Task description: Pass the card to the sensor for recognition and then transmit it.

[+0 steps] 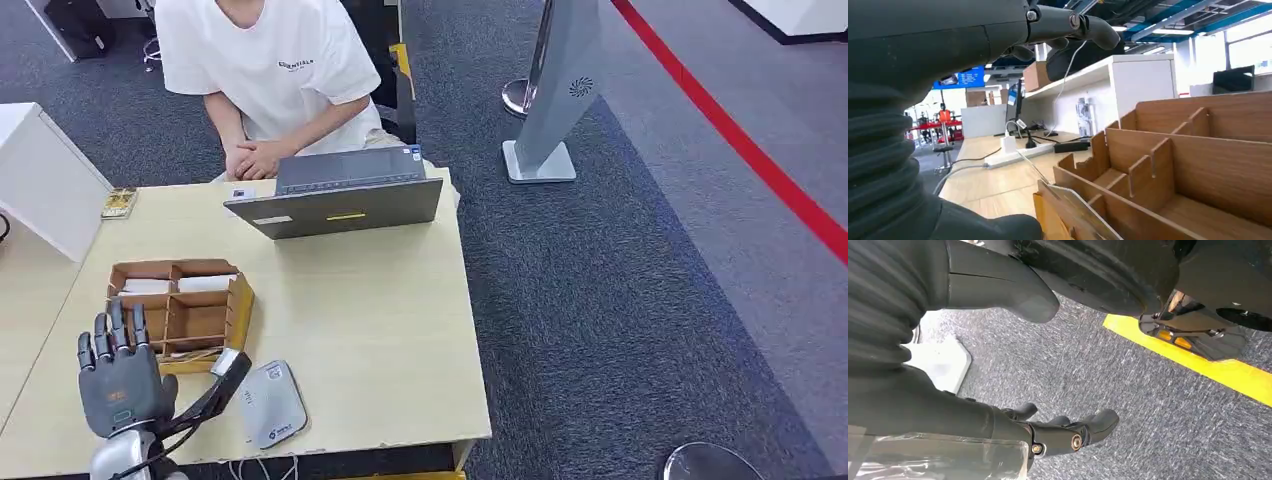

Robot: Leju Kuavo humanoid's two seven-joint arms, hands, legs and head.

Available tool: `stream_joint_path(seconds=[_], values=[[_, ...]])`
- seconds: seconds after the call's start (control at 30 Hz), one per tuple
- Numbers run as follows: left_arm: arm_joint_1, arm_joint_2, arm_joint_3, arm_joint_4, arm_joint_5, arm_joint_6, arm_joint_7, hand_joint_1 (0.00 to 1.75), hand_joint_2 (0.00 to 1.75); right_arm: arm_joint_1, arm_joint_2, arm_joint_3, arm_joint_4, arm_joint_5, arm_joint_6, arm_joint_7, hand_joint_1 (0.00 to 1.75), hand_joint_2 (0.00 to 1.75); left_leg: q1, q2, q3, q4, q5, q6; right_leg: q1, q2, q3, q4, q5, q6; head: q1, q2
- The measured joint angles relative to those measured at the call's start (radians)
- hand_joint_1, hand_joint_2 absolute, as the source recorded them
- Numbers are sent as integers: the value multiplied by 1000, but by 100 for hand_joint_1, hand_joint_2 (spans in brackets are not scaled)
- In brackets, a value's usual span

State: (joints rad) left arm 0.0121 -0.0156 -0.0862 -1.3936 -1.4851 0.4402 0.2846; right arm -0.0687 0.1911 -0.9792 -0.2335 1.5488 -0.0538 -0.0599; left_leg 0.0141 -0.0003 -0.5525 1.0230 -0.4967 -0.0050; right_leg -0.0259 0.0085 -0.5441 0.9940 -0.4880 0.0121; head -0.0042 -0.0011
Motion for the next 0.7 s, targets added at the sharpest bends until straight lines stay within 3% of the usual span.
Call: stream_joint_path(seconds=[0.7], values=[[-32, -8, -33, 99, 0, 5, 8, 0, 175, 0, 0, 14, 0, 0, 0, 6, 0, 175, 0, 0, 0, 0, 0, 0, 0, 0, 0, 0, 0, 0, 0, 0]])
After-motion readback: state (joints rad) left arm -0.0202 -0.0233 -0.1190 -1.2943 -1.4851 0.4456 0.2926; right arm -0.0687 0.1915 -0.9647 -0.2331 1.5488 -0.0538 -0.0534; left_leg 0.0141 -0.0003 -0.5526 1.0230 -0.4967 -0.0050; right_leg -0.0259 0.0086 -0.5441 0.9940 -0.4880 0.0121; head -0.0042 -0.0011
